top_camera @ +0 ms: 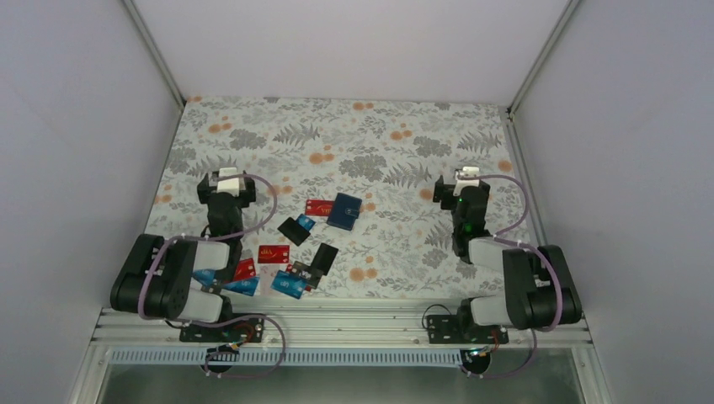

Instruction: Put the credit cards into the card holder

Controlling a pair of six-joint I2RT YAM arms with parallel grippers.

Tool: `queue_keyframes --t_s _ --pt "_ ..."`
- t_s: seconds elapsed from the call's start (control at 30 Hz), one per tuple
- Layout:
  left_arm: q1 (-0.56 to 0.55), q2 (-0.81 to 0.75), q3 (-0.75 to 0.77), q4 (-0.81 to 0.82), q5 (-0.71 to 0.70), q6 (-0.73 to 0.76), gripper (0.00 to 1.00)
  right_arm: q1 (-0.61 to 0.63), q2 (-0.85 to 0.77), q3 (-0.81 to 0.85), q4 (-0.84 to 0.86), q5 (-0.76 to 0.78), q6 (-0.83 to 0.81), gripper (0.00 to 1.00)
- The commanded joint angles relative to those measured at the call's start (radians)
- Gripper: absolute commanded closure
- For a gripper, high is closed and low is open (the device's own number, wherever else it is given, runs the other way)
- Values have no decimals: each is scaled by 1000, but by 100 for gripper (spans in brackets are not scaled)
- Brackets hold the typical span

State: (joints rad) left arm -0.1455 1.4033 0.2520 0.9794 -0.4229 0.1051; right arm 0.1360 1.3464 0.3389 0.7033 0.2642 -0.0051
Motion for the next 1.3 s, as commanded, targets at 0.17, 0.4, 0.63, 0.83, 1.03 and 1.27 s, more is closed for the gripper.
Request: queue_keyframes --t_s 0.17,0.4,0.63,0.83,1.03,1.27 --pt "93 167 -39 355 191 5 0 -136 159 55 259 -279 24 0" --pt "115 151 -21 292 214 -27 0 -176 179 -22 405 -432 3 0" --pt "116 150 -24 293 215 -25 0 -175 174 -27 408 -426 5 0" --pt "116 149 -22 291 214 -24 0 -175 172 -25 405 -425 5 0" --pt "116 150 -22 291 215 -25 0 -176 174 -23 403 -427 4 0" --pt "116 150 -23 291 215 -24 0 -176 179 -19 399 -428 5 0"
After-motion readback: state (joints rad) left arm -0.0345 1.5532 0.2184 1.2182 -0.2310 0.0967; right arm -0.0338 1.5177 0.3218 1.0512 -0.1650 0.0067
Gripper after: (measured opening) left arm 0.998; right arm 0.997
